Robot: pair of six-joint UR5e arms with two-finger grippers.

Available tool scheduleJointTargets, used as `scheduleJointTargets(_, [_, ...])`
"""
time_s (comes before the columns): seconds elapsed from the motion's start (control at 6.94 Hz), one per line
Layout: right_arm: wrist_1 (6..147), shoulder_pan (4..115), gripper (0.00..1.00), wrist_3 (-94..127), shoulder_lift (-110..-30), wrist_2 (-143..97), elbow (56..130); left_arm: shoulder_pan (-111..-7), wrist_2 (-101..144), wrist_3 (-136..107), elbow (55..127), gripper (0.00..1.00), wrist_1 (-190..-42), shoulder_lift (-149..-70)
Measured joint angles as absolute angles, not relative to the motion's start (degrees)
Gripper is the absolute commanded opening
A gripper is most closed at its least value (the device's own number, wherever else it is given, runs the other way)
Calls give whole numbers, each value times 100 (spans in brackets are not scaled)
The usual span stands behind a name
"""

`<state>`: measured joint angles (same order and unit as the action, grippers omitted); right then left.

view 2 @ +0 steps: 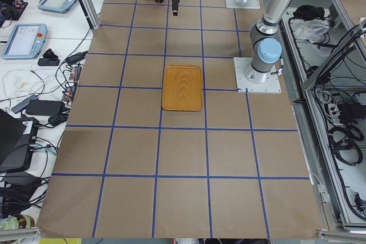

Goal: Take wine from basket and place on tray
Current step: 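Lower the right gripper over the bottle nearest the tray in the rack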

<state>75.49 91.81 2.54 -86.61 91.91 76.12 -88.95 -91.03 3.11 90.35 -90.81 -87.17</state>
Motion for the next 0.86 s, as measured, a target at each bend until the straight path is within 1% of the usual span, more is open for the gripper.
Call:
scheduleJointTargets(0.14, [7551,9186,100,234,-8663,9218,7625,-8899,-9099,309,9035,100,-9080,-8706])
scheduleJointTargets(0.86, [7778,9124,99,-19,-8663,9217,7792,-8903,-9134,311,9043,100,-9100,-8701])
